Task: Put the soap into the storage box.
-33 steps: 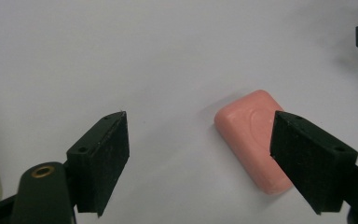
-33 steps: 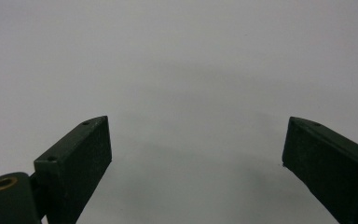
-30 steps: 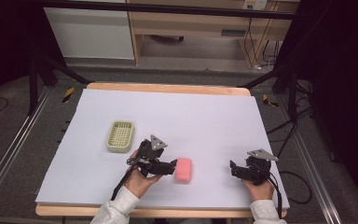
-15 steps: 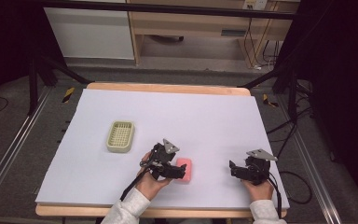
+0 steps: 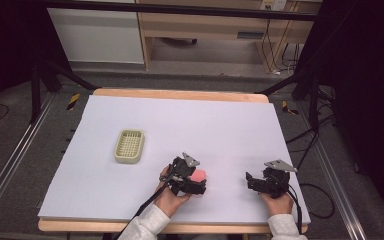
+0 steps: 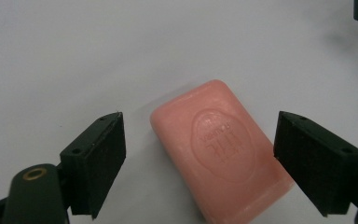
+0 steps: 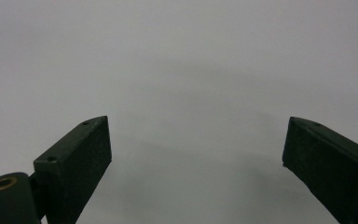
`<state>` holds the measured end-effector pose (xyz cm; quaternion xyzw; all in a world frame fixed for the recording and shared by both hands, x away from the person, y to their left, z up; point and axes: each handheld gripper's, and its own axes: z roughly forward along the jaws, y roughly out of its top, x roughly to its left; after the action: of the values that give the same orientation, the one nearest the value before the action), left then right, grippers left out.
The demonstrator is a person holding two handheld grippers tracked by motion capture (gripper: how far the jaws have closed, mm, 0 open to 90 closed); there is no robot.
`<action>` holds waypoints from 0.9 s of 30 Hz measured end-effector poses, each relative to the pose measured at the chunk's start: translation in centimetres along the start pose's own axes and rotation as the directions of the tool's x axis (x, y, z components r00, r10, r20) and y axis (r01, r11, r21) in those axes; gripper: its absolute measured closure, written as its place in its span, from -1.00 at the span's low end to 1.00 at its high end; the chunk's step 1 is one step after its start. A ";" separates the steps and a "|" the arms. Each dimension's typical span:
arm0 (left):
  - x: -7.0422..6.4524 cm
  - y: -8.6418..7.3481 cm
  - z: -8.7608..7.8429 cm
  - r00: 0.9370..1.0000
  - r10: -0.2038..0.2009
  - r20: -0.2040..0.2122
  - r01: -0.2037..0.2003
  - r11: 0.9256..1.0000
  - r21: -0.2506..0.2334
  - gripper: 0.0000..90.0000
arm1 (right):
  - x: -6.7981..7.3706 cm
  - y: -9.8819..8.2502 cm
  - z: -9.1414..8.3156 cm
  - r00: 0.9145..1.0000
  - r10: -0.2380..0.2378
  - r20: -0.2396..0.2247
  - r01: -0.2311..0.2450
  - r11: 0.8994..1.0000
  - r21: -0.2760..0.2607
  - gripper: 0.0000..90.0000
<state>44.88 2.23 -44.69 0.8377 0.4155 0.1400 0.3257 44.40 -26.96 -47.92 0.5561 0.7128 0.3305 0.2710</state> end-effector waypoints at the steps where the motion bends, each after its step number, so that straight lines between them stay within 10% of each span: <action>1: -0.1 0.0 0.1 1.000 -0.003 0.003 0.003 1.000 0.005 -0.64 | 0.0 0.0 0.0 1.000 0.003 0.001 -0.003 1.000 0.002 -0.82; 27: -0.8 -0.2 1.5 1.000 -0.019 0.019 0.018 0.999 0.051 -0.57 | 0.1 0.0 0.1 1.000 0.002 -0.005 -0.002 1.000 0.015 -0.82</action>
<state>45.00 1.00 -45.92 0.8430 0.4236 0.1181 0.3099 44.46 -26.81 -47.99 0.5579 0.7154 0.3269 0.2648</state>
